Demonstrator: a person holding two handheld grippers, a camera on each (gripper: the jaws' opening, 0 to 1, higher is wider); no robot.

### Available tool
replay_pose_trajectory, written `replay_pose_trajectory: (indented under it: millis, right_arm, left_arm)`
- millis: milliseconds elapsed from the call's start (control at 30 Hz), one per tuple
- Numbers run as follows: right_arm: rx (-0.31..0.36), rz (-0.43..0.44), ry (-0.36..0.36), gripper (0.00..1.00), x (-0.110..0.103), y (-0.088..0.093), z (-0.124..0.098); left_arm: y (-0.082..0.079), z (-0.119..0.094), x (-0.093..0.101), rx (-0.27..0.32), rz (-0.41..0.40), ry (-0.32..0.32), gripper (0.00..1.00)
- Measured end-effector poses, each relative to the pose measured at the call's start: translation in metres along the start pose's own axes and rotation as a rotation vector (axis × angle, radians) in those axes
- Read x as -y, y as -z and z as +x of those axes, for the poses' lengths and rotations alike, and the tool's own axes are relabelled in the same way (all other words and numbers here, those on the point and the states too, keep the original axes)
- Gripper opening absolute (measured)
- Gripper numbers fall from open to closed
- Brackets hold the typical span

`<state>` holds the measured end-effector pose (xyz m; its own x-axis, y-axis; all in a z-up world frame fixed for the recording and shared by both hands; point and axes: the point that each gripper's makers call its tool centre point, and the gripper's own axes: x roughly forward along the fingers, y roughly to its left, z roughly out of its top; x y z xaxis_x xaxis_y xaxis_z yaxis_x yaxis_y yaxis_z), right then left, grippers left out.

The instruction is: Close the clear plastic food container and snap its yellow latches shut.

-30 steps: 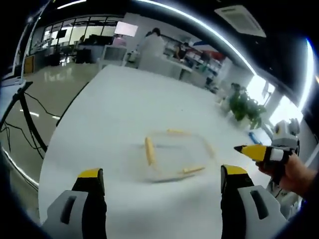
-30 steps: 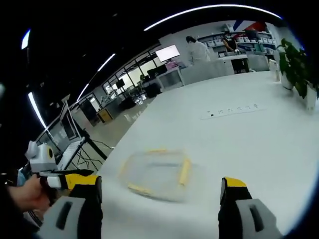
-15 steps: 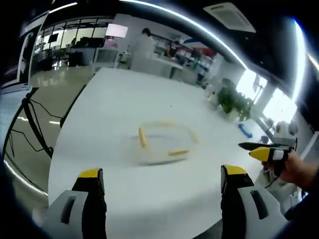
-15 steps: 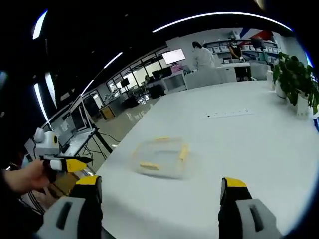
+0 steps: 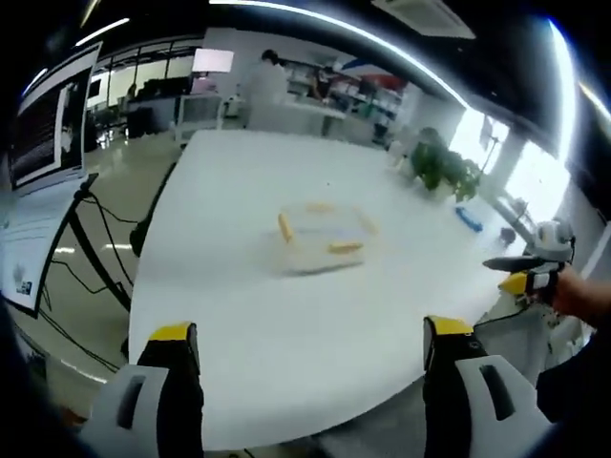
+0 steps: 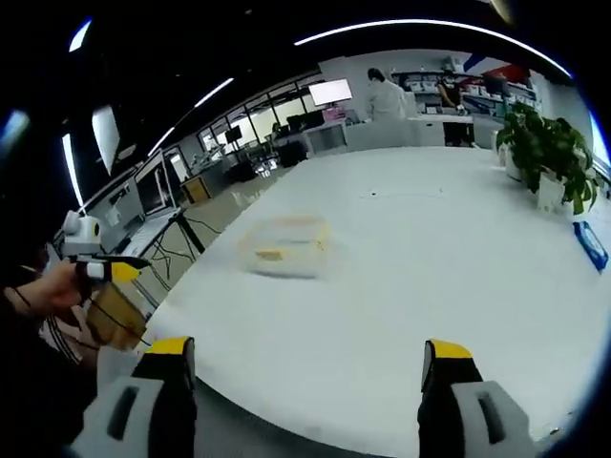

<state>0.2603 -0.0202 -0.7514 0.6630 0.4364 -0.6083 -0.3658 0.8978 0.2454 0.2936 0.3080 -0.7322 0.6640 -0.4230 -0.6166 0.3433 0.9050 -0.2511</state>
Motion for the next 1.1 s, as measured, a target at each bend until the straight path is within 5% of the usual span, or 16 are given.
replay_pose_trajectory:
  millis: [200, 267, 367, 833, 1100]
  right_arm:
    - [0.002, 0.028, 0.025, 1.0, 0.008, 0.019, -0.023]
    - [-0.046, -0.046, 0.076, 1.0, 0.014, 0.037, -0.028]
    - [-0.06, 0.02, 0.053, 0.99, 0.01, 0.052, -0.028]
    - [-0.043, 0.022, 0.045, 0.98, 0.007, 0.045, -0.032]
    - [-0.035, 0.115, 0.047, 0.98, 0.015, 0.041, -0.039]
  left_arm:
    - [0.029, -0.012, -0.002, -0.044, 0.011, -0.013, 0.95]
    - [0.035, -0.016, -0.005, -0.048, 0.029, -0.031, 0.95]
    - [0.04, -0.019, -0.003, -0.051, 0.027, -0.032, 0.95]
    - [0.043, -0.024, -0.002, -0.059, 0.056, -0.035, 0.95]
    - [0.053, -0.023, -0.003, -0.071, 0.079, -0.054, 0.93]
